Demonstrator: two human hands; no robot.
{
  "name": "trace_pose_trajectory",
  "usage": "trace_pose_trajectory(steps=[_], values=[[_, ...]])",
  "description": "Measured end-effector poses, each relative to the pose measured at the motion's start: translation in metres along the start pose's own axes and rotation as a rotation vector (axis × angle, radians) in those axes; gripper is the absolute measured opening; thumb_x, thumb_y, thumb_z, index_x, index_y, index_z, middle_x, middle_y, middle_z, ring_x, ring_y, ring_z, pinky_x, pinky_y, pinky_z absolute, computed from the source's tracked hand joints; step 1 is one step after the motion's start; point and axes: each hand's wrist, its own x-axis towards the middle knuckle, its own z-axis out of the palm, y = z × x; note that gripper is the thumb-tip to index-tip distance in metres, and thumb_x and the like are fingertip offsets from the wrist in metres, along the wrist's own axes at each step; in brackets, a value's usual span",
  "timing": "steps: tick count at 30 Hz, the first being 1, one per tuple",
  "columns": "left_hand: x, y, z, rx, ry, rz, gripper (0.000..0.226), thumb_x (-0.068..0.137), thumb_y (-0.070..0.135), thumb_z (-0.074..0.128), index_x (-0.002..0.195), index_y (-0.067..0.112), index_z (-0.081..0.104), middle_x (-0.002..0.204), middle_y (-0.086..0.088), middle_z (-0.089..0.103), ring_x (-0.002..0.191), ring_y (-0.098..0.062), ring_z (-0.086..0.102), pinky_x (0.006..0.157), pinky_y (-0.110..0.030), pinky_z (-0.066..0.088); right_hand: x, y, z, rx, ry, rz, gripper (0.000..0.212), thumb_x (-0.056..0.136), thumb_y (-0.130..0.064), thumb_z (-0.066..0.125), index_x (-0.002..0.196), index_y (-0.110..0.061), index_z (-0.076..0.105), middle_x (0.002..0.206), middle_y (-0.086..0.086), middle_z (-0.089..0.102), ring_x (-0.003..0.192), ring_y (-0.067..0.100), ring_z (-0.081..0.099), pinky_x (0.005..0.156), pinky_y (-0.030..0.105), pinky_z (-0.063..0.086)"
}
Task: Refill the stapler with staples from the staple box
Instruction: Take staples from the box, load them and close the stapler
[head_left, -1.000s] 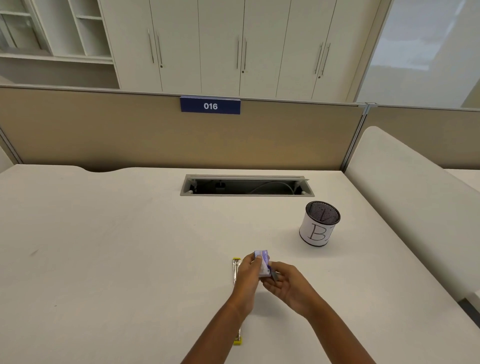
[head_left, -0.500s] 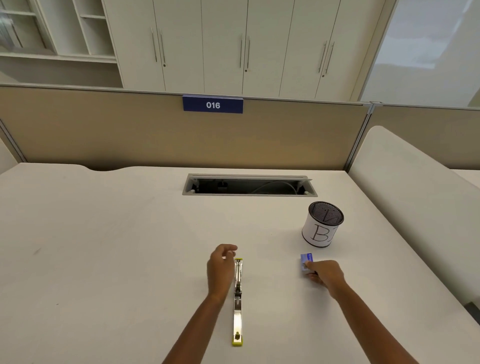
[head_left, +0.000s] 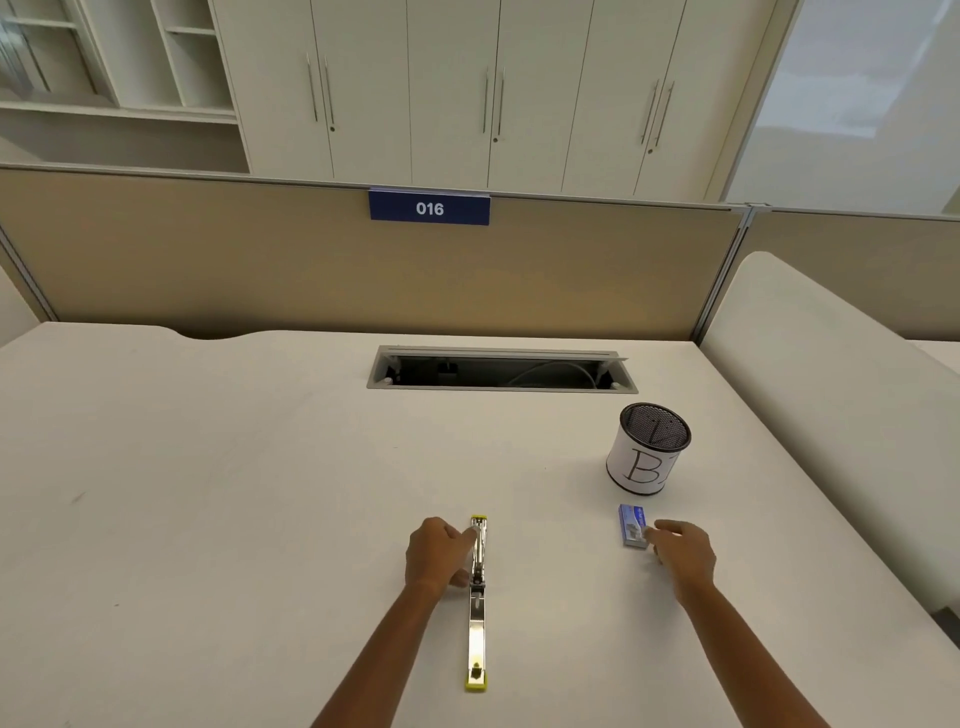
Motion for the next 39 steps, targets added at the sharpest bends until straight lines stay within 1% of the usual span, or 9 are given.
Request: trace_pose_trajectory(steps=[5, 8, 11, 13, 18, 21, 25, 30, 39], values=[[0.003, 0.007, 0.006, 0.235, -0.075, -0.026, 0.036, 0.073, 0.027, 0.075, 0.076, 0.004, 0.048, 0.083, -0.01, 0.059, 0.08, -0.028, 0.062, 0.071, -0.031, 0.05, -0.027, -0.004, 0.022, 0.293, -0.239, 0.129, 0.027, 0.083, 0.014, 0.046, 0.108, 0.015, 0.055, 0.062, 0.012, 0.052, 0.05, 0.019, 0.05, 0.04, 0.019, 0.048], [0.003, 0.008, 0.008, 0.312, -0.095, -0.017, 0.027, 0.074, 0.019, 0.068, 0.068, 0.004, 0.046, 0.072, -0.006, 0.054, 0.075, -0.025, 0.055, 0.062, -0.024, 0.041, -0.05, -0.014, 0.034, 0.436, -0.428, 0.16, 0.026, 0.09, 0.012, 0.039, 0.114, 0.019, 0.047, 0.066, 0.014, 0.053, 0.046, 0.017, 0.056, 0.036, 0.012, 0.048], [0.002, 0.007, 0.01, 0.329, -0.071, 0.009, 0.038, 0.075, 0.016, 0.062, 0.054, 0.012, 0.03, 0.055, 0.001, 0.037, 0.066, -0.022, 0.046, 0.054, -0.022, 0.035, -0.066, -0.021, 0.045, 0.464, -0.556, 0.159, 0.026, 0.092, 0.007, 0.041, 0.114, 0.016, 0.051, 0.071, 0.012, 0.054, 0.062, 0.02, 0.053, 0.04, 0.011, 0.049], [-0.001, 0.004, 0.012, 0.288, -0.043, 0.043, 0.041, 0.075, 0.015, 0.061, 0.051, 0.013, 0.027, 0.052, 0.002, 0.033, 0.054, -0.019, 0.041, 0.047, -0.022, 0.03, -0.072, -0.022, 0.051, 0.464, -0.628, 0.157, 0.025, 0.091, 0.003, 0.047, 0.114, 0.01, 0.056, 0.075, 0.007, 0.055, 0.066, 0.017, 0.052, 0.045, 0.012, 0.049], [-0.006, -0.006, 0.012, -0.016, -0.018, 0.024, 0.035, 0.075, 0.014, 0.065, 0.055, 0.014, 0.036, 0.055, 0.002, 0.044, 0.057, -0.02, 0.048, 0.062, -0.032, 0.047, -0.085, -0.024, 0.059, 0.417, -0.769, 0.144, 0.018, 0.091, -0.008, 0.053, 0.103, -0.01, 0.066, 0.073, -0.002, 0.049, 0.065, 0.009, 0.045, 0.052, 0.014, 0.041], [-0.007, -0.012, 0.011, -0.197, -0.05, -0.032, 0.03, 0.078, 0.012, 0.064, 0.062, 0.013, 0.039, 0.059, -0.002, 0.048, 0.051, -0.021, 0.05, 0.053, -0.027, 0.044, -0.09, -0.024, 0.061, 0.453, -0.837, 0.184, 0.015, 0.091, -0.012, 0.053, 0.093, -0.016, 0.067, 0.076, -0.002, 0.055, 0.068, 0.008, 0.05, 0.052, 0.013, 0.04], [-0.011, -0.017, 0.008, -0.465, -0.11, -0.085, 0.025, 0.081, 0.006, 0.065, 0.07, 0.009, 0.043, 0.062, -0.008, 0.056, 0.038, -0.013, 0.054, 0.041, -0.022, 0.045, -0.094, -0.025, 0.059, 0.486, -0.865, 0.185, 0.016, 0.091, -0.007, 0.051, 0.101, -0.008, 0.064, 0.083, 0.001, 0.062, 0.07, 0.008, 0.055, 0.052, 0.011, 0.046], [-0.019, -0.014, 0.006, -0.624, -0.196, -0.071, 0.024, 0.083, 0.006, 0.065, 0.097, 0.003, 0.045, 0.072, -0.011, 0.058, 0.052, -0.017, 0.057, 0.042, -0.018, 0.05, -0.094, -0.027, 0.058, 0.521, -0.804, 0.172, 0.011, 0.09, -0.001, 0.052, 0.097, -0.005, 0.059, 0.081, 0.01, 0.066, 0.058, 0.008, 0.06, 0.052, 0.012, 0.054], [-0.028, -0.005, 0.006, -0.687, -0.363, 0.012, 0.006, 0.088, 0.008, 0.058, 0.082, 0.006, 0.061, 0.07, -0.01, 0.058, 0.045, -0.006, 0.063, 0.048, -0.016, 0.054, -0.1, -0.046, 0.057, 0.34, -0.671, -0.079, 0.013, 0.081, 0.003, 0.059, 0.083, -0.008, 0.065, 0.067, 0.005, 0.062, 0.057, 0.012, 0.056, 0.051, 0.013, 0.048]])
